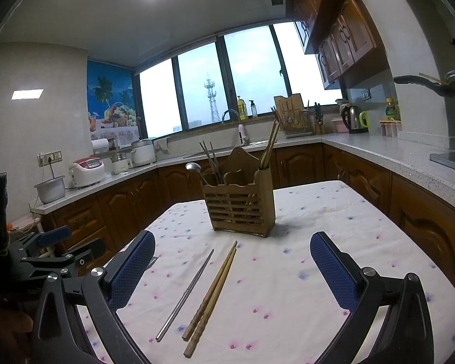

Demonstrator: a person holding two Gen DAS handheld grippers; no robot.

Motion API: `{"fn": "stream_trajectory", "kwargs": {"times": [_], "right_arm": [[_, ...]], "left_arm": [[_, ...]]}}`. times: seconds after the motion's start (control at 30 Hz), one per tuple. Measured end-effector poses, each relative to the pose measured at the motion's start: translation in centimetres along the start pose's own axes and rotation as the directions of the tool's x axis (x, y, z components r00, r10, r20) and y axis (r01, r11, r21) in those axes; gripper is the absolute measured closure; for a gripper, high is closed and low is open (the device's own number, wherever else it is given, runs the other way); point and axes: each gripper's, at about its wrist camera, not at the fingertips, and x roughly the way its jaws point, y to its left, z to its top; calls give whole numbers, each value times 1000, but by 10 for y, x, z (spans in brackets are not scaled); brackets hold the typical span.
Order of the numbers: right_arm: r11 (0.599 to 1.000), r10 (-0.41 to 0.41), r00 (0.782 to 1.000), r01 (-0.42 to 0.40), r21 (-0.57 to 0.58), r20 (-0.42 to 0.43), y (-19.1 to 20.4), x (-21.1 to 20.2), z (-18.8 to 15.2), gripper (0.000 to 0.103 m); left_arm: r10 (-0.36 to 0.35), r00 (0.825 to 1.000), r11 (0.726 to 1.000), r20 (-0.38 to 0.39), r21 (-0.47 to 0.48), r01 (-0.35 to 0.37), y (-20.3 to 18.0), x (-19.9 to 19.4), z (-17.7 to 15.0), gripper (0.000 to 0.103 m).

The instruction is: Organize utensils

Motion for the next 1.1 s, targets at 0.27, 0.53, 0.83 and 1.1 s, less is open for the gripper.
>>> {"fn": "stream_trajectory", "kwargs": {"times": [0.27, 0.53, 0.83, 1.1], "right_arm": [[1000, 0, 1000, 0, 1, -1, 0, 1, 1, 0], [1000, -1, 1000, 1, 2, -3, -1, 0, 0, 0], [1000, -8, 1000, 8, 12, -17, -7, 6, 5, 0], [1000, -1, 999, 2, 17, -33, -7, 15, 3, 0]], "left_arm": [[-1, 1000, 1000, -1, 1, 1, -1, 0, 1, 1], [-8, 1000, 1000, -7, -4, 8, -1, 3, 2, 1], [-12, 1000, 1000, -14, -11, 12, -1, 8, 5, 1], [-21, 1000, 1000, -19, -19, 21, -4, 14, 8, 1]]}}
